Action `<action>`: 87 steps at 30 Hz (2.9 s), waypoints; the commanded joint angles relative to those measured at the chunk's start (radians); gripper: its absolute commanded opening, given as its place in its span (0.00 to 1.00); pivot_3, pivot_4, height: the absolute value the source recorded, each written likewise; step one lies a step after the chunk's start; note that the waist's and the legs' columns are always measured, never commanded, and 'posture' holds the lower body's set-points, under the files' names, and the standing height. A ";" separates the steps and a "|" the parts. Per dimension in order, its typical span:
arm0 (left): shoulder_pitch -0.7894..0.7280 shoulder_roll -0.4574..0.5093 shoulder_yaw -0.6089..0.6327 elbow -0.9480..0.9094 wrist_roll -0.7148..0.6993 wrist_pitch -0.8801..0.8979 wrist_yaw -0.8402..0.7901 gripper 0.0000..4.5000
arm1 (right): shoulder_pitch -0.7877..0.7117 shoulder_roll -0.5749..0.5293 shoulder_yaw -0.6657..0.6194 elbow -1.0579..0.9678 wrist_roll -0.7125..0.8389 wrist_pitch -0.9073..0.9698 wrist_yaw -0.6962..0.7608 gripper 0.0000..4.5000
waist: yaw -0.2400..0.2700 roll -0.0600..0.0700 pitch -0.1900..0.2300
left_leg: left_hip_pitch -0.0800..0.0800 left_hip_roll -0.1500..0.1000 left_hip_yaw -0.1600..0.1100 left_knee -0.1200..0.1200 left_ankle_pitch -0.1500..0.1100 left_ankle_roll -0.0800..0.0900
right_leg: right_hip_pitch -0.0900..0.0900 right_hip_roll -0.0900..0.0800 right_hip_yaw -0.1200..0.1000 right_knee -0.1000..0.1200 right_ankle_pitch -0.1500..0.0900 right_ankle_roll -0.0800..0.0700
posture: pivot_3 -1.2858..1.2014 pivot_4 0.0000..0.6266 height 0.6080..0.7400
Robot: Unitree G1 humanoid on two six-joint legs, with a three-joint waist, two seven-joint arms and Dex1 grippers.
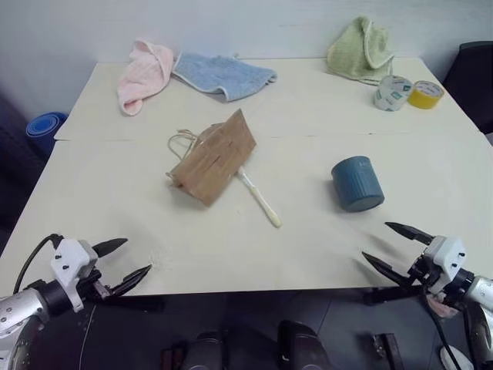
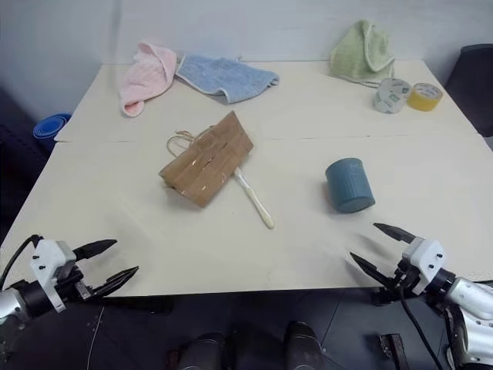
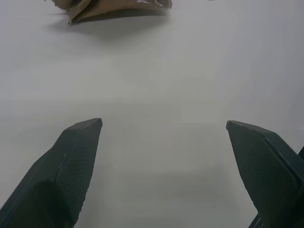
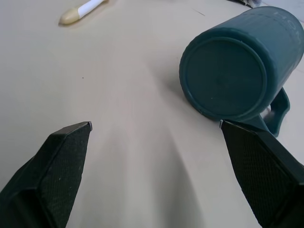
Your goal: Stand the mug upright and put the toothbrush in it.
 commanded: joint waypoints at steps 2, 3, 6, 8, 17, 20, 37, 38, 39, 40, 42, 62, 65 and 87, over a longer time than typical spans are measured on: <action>0.030 -0.012 0.005 -0.021 -0.003 -0.009 -0.002 0.99 | -0.039 -0.013 0.002 0.003 -0.002 -0.009 -0.005 1.00 | 0.000 0.000 0.000 | 0.000 0.000 0.001 0.000 0.000 0.000 | 0.000 0.000 0.000 0.000 0.000 0.000 | 0.52 0.24 1.00; 0.033 -0.016 0.006 -0.022 -0.011 -0.004 -0.004 0.99 | -0.043 -0.013 0.002 0.002 -0.002 -0.005 -0.008 1.00 | 0.000 0.000 0.000 | 0.000 0.000 0.001 0.000 0.000 0.000 | 0.000 0.000 0.000 0.000 0.000 0.000 | 0.52 0.24 1.00; 0.045 -0.021 0.010 -0.039 -0.031 0.009 -0.009 0.99 | -0.053 -0.019 0.002 -0.003 -0.006 0.005 -0.011 1.00 | 0.000 0.000 0.000 | 0.000 0.000 0.001 0.000 0.000 0.000 | 0.000 0.000 0.000 0.000 0.000 0.000 | 0.52 0.24 1.00; 0.047 -0.024 0.011 -0.044 -0.035 0.012 -0.008 0.99 | -0.058 -0.023 0.003 -0.007 -0.010 0.012 -0.013 1.00 | 0.002 0.000 0.000 | 0.000 0.000 0.001 0.000 0.000 0.000 | 0.000 0.000 0.000 0.000 0.000 0.000 | 0.52 0.24 1.00; 0.042 -0.021 0.013 -0.035 -0.027 0.009 -0.001 0.99 | -0.066 -0.029 0.009 -0.046 -0.014 0.058 -0.012 1.00 | 0.001 0.000 0.000 | 0.000 0.000 0.002 0.000 0.000 0.000 | 0.000 0.000 0.000 0.000 0.000 0.000 | 0.52 0.24 1.00; 0.035 -0.019 0.010 -0.023 -0.022 0.005 -0.002 0.99 | -0.069 -0.027 0.009 -0.050 -0.015 0.064 -0.013 1.00 | 0.001 0.000 0.000 | 0.000 0.000 0.002 0.000 0.000 0.000 | 0.000 0.000 0.000 0.000 0.000 0.000 | 0.52 0.24 1.00; -0.354 0.110 0.005 -0.069 -0.298 0.515 0.176 0.99 | -0.044 0.023 -0.021 -0.166 0.042 0.065 -0.070 1.00 | 0.015 -0.001 0.000 | -0.001 0.000 0.005 0.002 0.001 -0.001 | 0.000 0.000 0.000 0.003 0.000 0.000 | 0.52 0.24 1.00; -0.457 0.136 -0.023 -0.064 -0.334 0.598 0.209 0.99 | -0.037 0.030 -0.027 -0.208 0.058 0.072 -0.082 1.00 | 0.017 -0.001 0.000 | -0.001 0.000 0.003 0.003 0.001 -0.001 | 0.000 0.000 0.000 0.005 0.000 0.000 | 0.52 0.24 1.00; -0.615 0.149 -0.074 -0.035 -0.365 0.690 0.248 0.99 | -0.028 0.040 -0.036 -0.270 0.089 0.083 -0.097 1.00 | 0.027 -0.001 0.000 | 0.000 0.000 0.000 0.003 0.001 -0.001 | 0.000 0.000 0.000 0.006 0.000 0.000 | 0.52 0.24 1.00; -0.728 0.157 -0.110 -0.011 -0.383 0.760 0.277 0.99 | -0.020 0.046 -0.041 -0.314 0.109 0.093 -0.110 1.00 | 0.028 -0.001 0.000 | -0.001 -0.001 -0.003 0.004 0.001 -0.001 | 0.000 -0.001 0.000 0.007 0.000 0.000 | 0.52 0.24 1.00; -0.899 0.156 -0.173 0.049 -0.397 0.883 0.319 0.99 | -0.012 0.053 -0.042 -0.374 0.132 0.106 -0.122 1.00 | 0.026 -0.002 0.000 | -0.002 -0.002 -0.004 0.006 0.001 -0.001 | 0.000 0.000 0.000 0.008 0.001 0.002 | 0.52 0.24 1.00; -1.542 -0.078 -0.762 0.883 0.176 0.637 0.081 0.47 | -0.041 0.092 0.031 -0.545 0.136 0.209 -0.235 1.00 | 0.023 -0.005 0.002 | -0.004 -0.002 0.006 0.006 0.001 -0.001 | -0.003 0.002 0.000 0.007 0.002 0.004 | 0.52 0.24 1.00; -1.505 -0.061 -0.693 0.855 0.171 0.610 0.087 0.27 | -0.043 0.096 0.043 -0.543 0.131 0.208 -0.241 1.00 | 0.023 -0.005 0.002 | -0.006 -0.002 0.005 0.007 0.001 -0.001 | -0.003 0.002 0.000 0.007 0.002 0.004 | 0.52 0.24 1.00; -0.700 0.322 0.032 0.142 0.055 1.078 0.260 0.20 | -0.214 0.043 0.072 -0.306 0.153 0.270 -0.128 1.00 | 0.018 -0.008 0.003 | -0.008 -0.002 -0.002 0.012 0.001 -0.001 | -0.004 0.001 0.000 0.014 0.002 0.004 | 0.52 0.24 1.00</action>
